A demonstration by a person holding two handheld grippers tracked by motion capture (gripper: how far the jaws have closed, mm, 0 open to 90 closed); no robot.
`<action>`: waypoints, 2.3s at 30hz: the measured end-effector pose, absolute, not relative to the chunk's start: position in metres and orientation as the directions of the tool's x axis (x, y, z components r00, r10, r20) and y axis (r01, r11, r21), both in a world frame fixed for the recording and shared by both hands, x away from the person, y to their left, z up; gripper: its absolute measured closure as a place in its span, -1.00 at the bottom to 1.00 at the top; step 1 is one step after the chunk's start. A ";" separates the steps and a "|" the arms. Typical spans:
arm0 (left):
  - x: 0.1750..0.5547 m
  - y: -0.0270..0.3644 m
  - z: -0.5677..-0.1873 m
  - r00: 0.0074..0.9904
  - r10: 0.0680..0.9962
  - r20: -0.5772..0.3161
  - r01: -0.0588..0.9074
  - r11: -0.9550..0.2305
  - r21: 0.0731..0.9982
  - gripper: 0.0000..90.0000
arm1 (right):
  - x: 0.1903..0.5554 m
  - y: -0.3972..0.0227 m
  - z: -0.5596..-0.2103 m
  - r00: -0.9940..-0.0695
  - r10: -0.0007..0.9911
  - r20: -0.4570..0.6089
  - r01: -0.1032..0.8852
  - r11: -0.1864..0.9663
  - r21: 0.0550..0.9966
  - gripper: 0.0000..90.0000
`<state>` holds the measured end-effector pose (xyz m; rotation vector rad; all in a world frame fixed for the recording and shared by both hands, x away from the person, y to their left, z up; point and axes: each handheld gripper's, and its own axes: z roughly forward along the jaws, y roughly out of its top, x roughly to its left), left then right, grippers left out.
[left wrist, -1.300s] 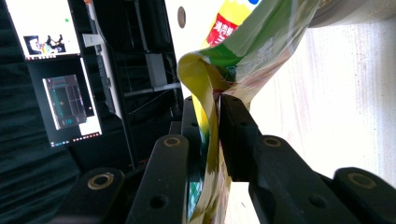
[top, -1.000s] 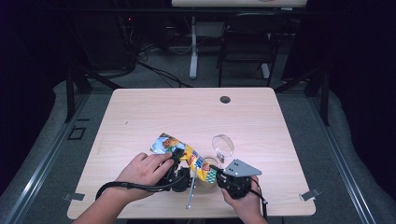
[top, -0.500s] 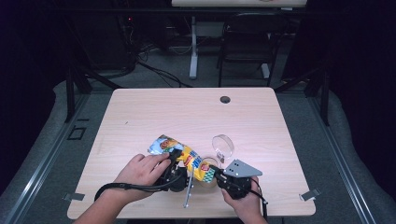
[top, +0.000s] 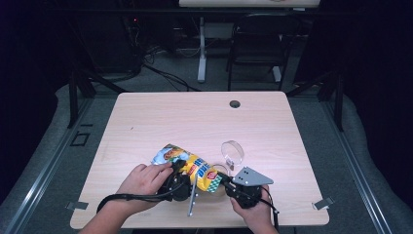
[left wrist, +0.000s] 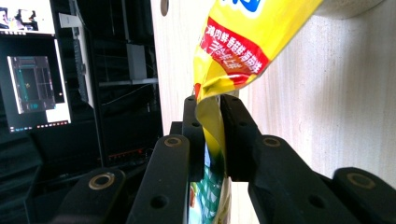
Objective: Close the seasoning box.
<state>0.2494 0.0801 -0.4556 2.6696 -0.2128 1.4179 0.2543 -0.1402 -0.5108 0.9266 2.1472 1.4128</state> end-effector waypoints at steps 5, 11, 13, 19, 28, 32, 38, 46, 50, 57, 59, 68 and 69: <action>0.249 0.083 -0.457 0.565 -0.060 0.823 -0.163 -0.986 0.041 0.84 | 0.254 -0.140 -0.511 -0.698 0.716 0.026 0.305 0.264 0.915 0.95; 0.251 0.087 -0.462 0.580 -0.012 0.815 -0.147 -0.985 0.090 0.87 | 0.254 -0.139 -0.510 -0.697 0.717 0.021 0.301 0.266 0.916 0.93; 0.250 0.089 -0.463 0.586 0.000 0.810 -0.143 -0.984 0.104 0.87 | 0.254 -0.139 -0.510 -0.697 0.716 0.021 0.299 0.263 0.917 0.93; 0.251 0.095 -0.469 0.594 0.062 0.802 -0.131 -0.976 0.173 0.88 | 0.254 -0.138 -0.509 -0.699 0.715 0.017 0.293 0.265 0.919 0.92; 0.254 0.104 -0.479 0.625 0.160 0.764 -0.082 -0.960 0.268 0.88 | 0.253 -0.135 -0.507 -0.701 0.713 0.002 0.275 0.268 0.923 0.92; 0.255 0.108 -0.484 0.635 0.202 0.746 -0.067 -0.947 0.314 0.88 | 0.253 -0.134 -0.506 -0.703 0.711 -0.002 0.270 0.270 0.924 0.91; 0.257 0.114 -0.492 0.660 0.259 0.705 -0.040 -0.925 0.377 0.89 | 0.252 -0.131 -0.505 -0.701 0.713 -0.019 0.260 0.280 0.924 0.91; 0.259 0.121 -0.502 0.677 0.337 0.654 -0.007 -0.886 0.463 0.89 | 0.253 -0.127 -0.503 -0.709 0.705 -0.023 0.252 0.284 0.925 0.91; 0.261 0.124 -0.506 0.688 0.366 0.626 0.008 -0.867 0.498 0.90 | 0.253 -0.126 -0.502 -0.709 0.704 -0.030 0.248 0.289 0.925 0.91; 0.260 0.128 -0.511 0.708 0.392 0.587 0.023 -0.844 0.536 0.91 | 0.254 -0.125 -0.502 -0.710 0.703 -0.032 0.240 0.284 0.928 0.90; 0.261 0.130 -0.512 0.713 0.401 0.575 0.032 -0.838 0.545 0.92 | 0.255 -0.125 -0.501 -0.711 0.703 -0.030 0.240 0.283 0.929 0.89; 0.264 0.137 -0.514 0.740 0.427 0.520 0.057 -0.810 0.584 0.95 | 0.254 -0.123 -0.501 -0.716 0.698 -0.024 0.234 0.272 0.933 0.79; 0.264 0.138 -0.515 0.746 0.430 0.508 0.063 -0.806 0.588 0.95 | 0.254 -0.124 -0.501 -0.715 0.699 -0.023 0.234 0.270 0.934 0.78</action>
